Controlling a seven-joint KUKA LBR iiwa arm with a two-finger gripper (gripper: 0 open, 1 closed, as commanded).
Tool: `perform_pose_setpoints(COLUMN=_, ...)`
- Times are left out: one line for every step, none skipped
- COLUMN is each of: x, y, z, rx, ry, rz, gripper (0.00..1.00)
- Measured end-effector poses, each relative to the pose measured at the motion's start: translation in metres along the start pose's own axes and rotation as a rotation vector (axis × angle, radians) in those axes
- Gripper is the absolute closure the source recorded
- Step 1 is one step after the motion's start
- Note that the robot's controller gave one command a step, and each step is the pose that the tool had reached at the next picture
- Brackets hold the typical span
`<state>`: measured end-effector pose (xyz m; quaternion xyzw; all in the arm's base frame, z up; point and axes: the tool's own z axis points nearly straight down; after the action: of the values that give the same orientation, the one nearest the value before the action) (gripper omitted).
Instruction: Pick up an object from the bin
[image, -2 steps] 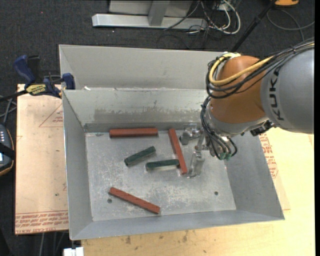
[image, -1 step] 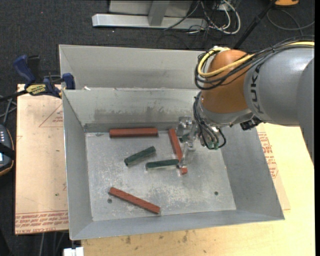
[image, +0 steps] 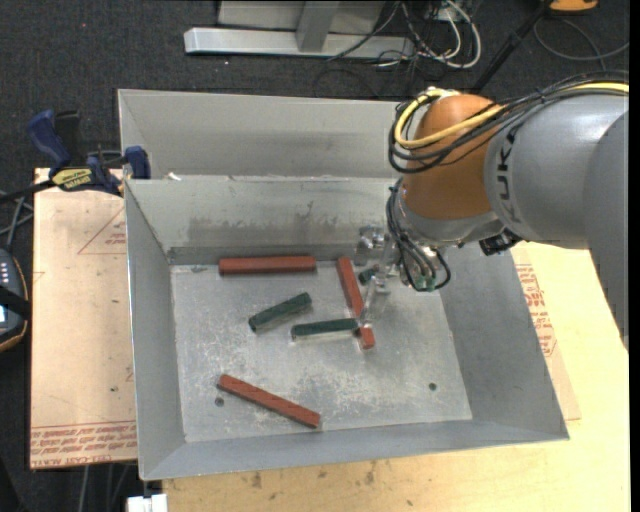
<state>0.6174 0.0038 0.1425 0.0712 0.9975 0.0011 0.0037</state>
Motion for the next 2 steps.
perform_pose_setpoints(x=0.006, y=0.045, z=0.058, rx=0.001, ry=0.001, rz=-0.112, gripper=0.00)
perform_pose_setpoints(x=0.030, y=-0.007, z=0.071, rx=0.002, ry=0.004, rz=-0.090, gripper=1.00)
